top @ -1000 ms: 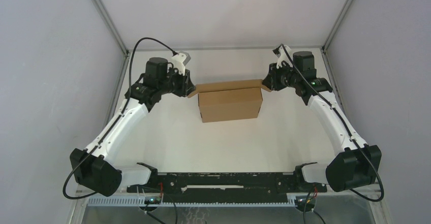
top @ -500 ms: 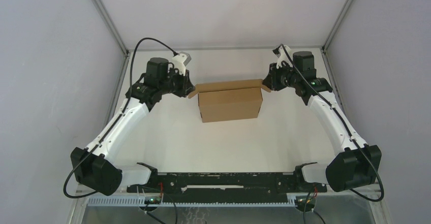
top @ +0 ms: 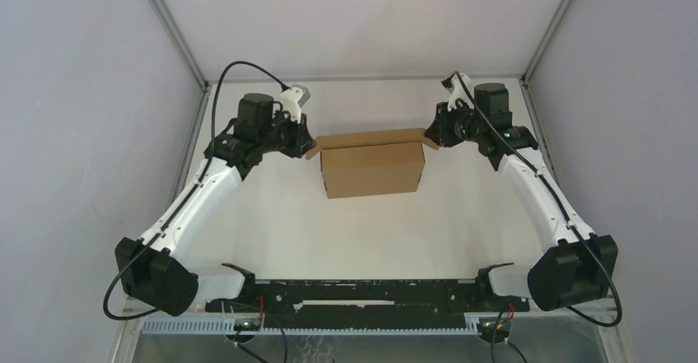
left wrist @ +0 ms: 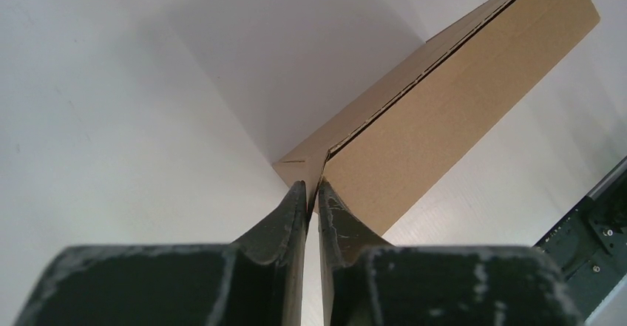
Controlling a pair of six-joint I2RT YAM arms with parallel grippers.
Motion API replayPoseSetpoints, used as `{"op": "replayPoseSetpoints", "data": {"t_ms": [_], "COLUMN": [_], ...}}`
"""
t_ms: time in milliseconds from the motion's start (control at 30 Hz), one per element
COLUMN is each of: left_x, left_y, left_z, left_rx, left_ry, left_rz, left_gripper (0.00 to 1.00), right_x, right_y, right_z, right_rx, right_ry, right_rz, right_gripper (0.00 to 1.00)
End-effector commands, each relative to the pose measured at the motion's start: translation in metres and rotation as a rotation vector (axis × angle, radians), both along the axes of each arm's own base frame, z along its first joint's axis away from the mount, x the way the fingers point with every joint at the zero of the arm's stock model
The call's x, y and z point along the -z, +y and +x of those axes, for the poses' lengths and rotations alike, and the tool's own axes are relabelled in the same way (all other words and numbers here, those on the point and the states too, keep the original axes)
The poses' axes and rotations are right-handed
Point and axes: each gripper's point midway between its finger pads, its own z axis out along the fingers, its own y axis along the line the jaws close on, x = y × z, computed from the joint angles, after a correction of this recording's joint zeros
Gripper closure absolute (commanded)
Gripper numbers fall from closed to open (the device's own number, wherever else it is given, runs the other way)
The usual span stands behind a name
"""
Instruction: Fold the paper box
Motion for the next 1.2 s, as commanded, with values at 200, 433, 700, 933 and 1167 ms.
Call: {"op": "replayPoseSetpoints", "data": {"t_ms": [200, 433, 700, 933, 1167], "left_x": [-0.026, -0.026, -0.025, -0.025, -0.026], "left_y": [-0.004, -0.005, -0.004, -0.005, -0.006], "left_z": [0.006, 0.009, 0.012, 0.013, 0.014], "left_rx": [0.013, -0.007, -0.029, -0.045, -0.063], "left_ry": [-0.059, -0.039, -0.023, -0.012, 0.000], "left_rz": [-0.017, -0.015, -0.011, -0.007, -0.009], "left_gripper": [0.90, 0.93, 0.94, 0.94, 0.94], "right_x": [-0.022, -0.022, -0.023, -0.022, -0.023], "right_y": [0.003, 0.005, 0.008, 0.018, 0.021], "right_z": [0.000, -0.001, 0.000, -0.002, -0.002], "right_rx": [-0.010, -0.009, 0.002, -0.002, 0.016], "right_ry": [-0.081, -0.079, -0.069, -0.050, -0.036], "right_rz": [0.012, 0.010, 0.000, -0.005, -0.013], "right_gripper": [0.83, 0.90, 1.00, 1.00, 1.00]}}
